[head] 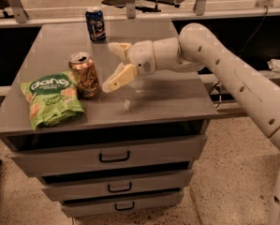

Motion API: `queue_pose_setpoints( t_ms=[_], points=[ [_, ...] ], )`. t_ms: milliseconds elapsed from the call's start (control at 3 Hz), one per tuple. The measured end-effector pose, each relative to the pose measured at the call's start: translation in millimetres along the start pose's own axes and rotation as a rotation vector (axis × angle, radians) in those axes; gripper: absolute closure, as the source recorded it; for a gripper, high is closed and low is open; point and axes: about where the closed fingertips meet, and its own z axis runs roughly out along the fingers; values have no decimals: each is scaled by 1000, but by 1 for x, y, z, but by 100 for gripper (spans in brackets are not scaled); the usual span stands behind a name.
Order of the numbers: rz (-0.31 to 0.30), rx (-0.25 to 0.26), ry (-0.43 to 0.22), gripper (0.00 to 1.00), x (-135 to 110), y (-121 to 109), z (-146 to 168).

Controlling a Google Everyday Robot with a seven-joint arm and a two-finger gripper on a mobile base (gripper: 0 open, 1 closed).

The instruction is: Move orange can near green rice chip bag

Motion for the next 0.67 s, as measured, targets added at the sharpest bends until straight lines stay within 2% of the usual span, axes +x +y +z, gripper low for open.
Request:
queue_pose_setpoints(
  t_ms=[333, 667],
  points=[
    [-62, 106, 37, 0, -19, -28, -54],
    [-93, 225, 24, 0, -41, -50, -99]
  ],
)
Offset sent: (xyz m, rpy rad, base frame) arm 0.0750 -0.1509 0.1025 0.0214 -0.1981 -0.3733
